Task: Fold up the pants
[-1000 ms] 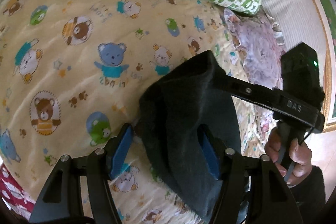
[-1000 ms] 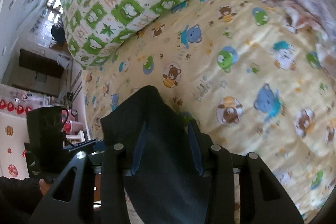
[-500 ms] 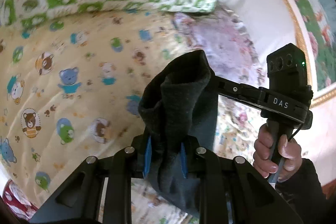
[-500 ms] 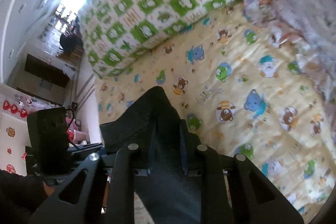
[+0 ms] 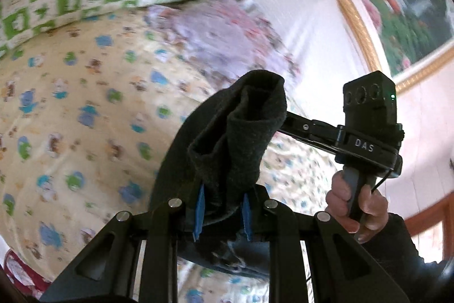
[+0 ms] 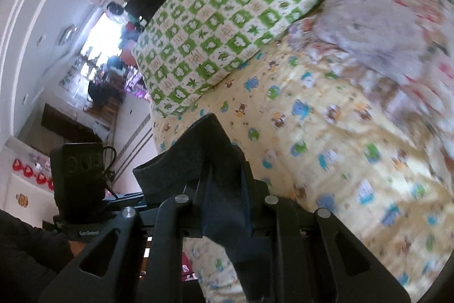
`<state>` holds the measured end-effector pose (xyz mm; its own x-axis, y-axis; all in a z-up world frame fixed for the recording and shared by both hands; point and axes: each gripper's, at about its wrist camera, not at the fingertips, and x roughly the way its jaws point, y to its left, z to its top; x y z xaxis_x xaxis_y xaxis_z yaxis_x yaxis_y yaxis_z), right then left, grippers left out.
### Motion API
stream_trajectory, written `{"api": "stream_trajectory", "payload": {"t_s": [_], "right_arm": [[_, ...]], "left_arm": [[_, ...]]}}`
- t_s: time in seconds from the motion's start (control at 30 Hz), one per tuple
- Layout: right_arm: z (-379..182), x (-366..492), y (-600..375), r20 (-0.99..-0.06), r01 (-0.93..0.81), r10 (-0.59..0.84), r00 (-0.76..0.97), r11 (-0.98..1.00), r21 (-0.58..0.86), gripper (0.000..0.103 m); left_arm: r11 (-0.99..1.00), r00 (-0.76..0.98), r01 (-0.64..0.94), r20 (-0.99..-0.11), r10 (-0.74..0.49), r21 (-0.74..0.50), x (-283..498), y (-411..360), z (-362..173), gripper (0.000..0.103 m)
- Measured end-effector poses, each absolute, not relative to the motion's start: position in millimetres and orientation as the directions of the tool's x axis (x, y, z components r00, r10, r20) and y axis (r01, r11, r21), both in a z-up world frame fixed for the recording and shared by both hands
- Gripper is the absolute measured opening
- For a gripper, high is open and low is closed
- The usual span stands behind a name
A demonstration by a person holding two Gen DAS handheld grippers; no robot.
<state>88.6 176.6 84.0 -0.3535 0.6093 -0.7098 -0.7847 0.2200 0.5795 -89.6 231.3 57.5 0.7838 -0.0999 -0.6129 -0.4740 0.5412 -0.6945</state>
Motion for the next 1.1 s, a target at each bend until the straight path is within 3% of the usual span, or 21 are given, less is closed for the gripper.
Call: {"api": "stream_trajectory", "payload": {"t_s": [0.5, 0.87, 0.9, 0.97, 1.1], "right_arm": [[84, 99, 26, -0.641, -0.692, 0.733, -0.229, 0.341, 0.636, 0.016], [61, 98, -63, -0.605, -0.593, 0.784, -0.139, 0.423, 0.685, 0.015], [57, 99, -69, -0.603, -0.581, 0.787, -0.13, 0.432, 0.689, 0.013], [52, 100, -80, -0.596, -0.56, 0.795, -0.118, 0.442, 0.701, 0.0], [41, 104, -101, -0.586, -0.517, 0.806, -0.08, 0.469, 0.716, 0.0]], "left_arm": [[0.709, 0.711, -0.267, -0.63, -0.311, -0.652, -30, 111, 66, 0.021], [0.825, 0.611, -0.142, -0.704, -0.361, -0.546, -1, 37, 52, 0.021], [0.833, 0.604, -0.135, -0.711, -0.36, -0.536, 1, 33, 51, 0.022], [0.851, 0.576, -0.127, -0.736, -0.356, -0.51, 6, 23, 45, 0.022], [0.867, 0.548, -0.095, -0.753, -0.364, -0.488, 11, 9, 36, 0.022]]}}
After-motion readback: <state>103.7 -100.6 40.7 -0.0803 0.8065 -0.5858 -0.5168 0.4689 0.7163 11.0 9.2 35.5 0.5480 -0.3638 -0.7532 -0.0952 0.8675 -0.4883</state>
